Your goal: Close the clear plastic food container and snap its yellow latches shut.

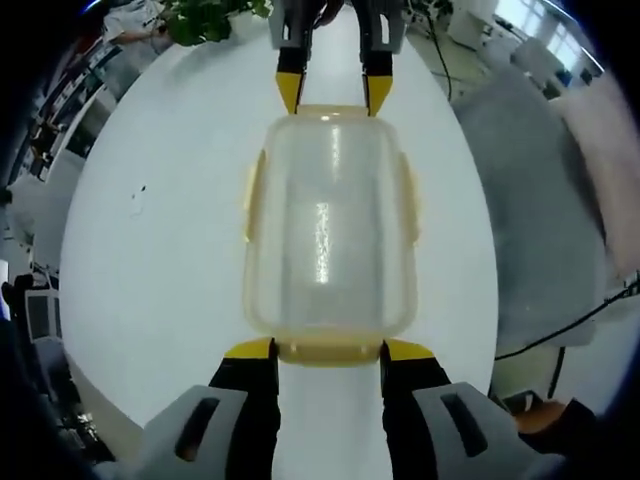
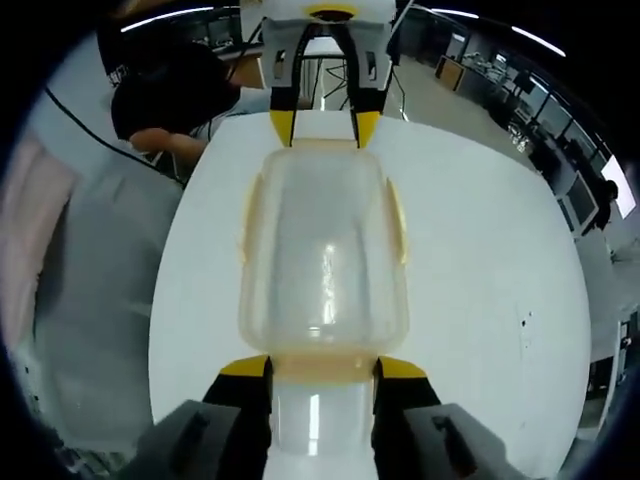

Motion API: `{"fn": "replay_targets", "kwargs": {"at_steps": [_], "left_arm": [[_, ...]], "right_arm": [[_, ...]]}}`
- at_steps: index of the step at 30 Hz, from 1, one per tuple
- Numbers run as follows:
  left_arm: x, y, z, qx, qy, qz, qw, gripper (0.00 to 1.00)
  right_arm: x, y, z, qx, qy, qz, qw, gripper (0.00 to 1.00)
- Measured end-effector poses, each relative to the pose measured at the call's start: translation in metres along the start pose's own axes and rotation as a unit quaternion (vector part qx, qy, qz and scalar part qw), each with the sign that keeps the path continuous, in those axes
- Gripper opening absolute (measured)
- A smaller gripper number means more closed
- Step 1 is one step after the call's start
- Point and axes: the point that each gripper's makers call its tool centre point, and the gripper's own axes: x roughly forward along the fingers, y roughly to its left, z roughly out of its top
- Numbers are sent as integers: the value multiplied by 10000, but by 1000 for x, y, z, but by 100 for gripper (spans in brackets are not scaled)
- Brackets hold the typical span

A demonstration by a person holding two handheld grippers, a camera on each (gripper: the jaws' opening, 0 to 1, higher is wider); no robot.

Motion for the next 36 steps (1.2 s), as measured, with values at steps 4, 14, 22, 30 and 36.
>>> {"fn": "replay_targets", "kwargs": {"at_steps": [4,14,22,30,36], "left_arm": [[5,-1,14,48,-84,-32,9999,37],[18,0,41,178,-133,-71,9997,37],[32,-2,65,182,-156,-152,9996,37],[40,-5,85,153,-232,-204,9994,37],[43,-7,97,146,-289,-207,9993,37]], "right_arm": [[-3,2,-15,44,95,-17,9999,36],[-12,6,-43,172,255,-42,9995,36],[-18,7,-69,238,461,-33,9986,36],[-23,8,-92,256,676,0,9974,36],[-27,10,-105,267,724,18,9970,36]]}}
